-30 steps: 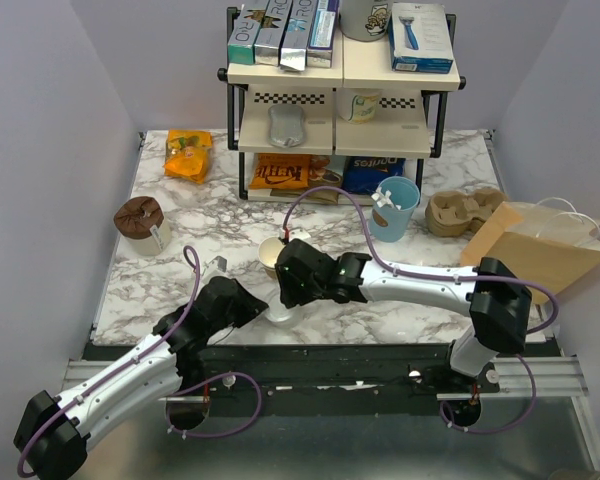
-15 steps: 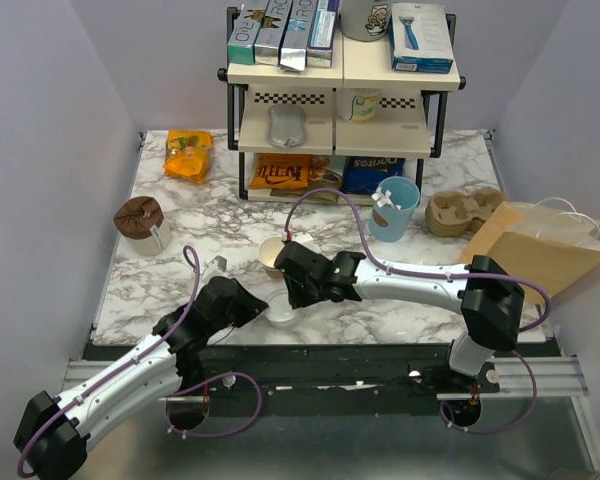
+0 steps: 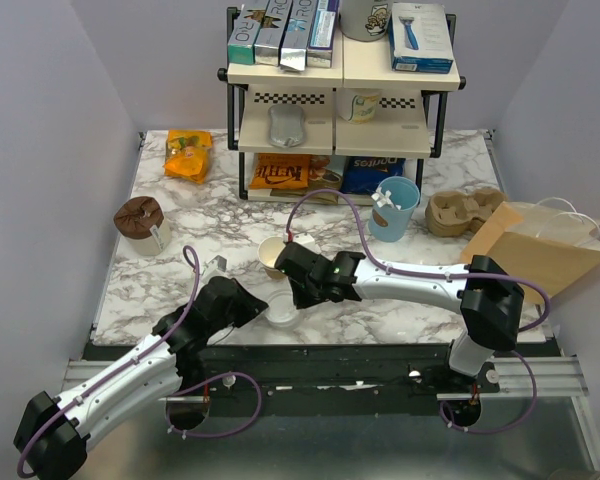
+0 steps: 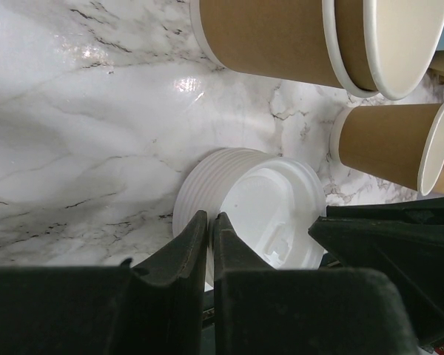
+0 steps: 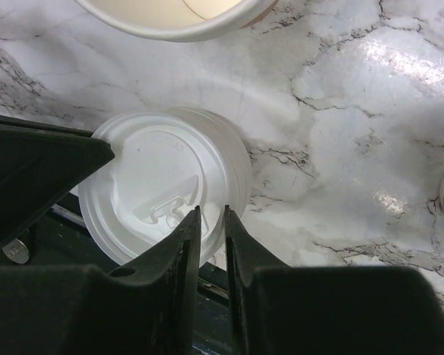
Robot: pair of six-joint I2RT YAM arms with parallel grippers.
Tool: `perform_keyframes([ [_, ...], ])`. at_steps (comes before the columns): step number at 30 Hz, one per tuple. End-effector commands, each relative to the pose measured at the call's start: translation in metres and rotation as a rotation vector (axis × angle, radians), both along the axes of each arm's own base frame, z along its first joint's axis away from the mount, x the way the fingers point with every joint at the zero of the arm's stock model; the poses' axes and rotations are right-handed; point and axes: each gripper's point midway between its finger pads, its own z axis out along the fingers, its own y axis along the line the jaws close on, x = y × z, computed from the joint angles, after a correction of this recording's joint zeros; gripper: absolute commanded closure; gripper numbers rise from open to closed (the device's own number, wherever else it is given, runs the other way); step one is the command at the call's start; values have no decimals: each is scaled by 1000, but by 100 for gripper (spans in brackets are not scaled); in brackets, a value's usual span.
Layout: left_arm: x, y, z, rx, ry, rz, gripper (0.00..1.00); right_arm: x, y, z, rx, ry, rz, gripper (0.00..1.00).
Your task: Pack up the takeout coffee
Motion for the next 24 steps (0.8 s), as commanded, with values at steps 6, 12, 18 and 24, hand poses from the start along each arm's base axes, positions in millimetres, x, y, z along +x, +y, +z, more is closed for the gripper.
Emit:
perform_keyframes([
  [6, 0, -4, 6, -23, -19, -18, 76, 10, -10, -3, -53, -39, -89, 98],
  [12, 0, -9, 21, -64, -78, -53, 39, 15, 5, 25, 105, -105, -58, 99],
  [18, 0, -7, 40, -91, -135, -59, 12, 21, 3, 47, 167, -169, -70, 99],
  [24, 0, -3, 54, -74, -177, -67, 1, 24, -1, 52, 165, -195, -76, 99],
])
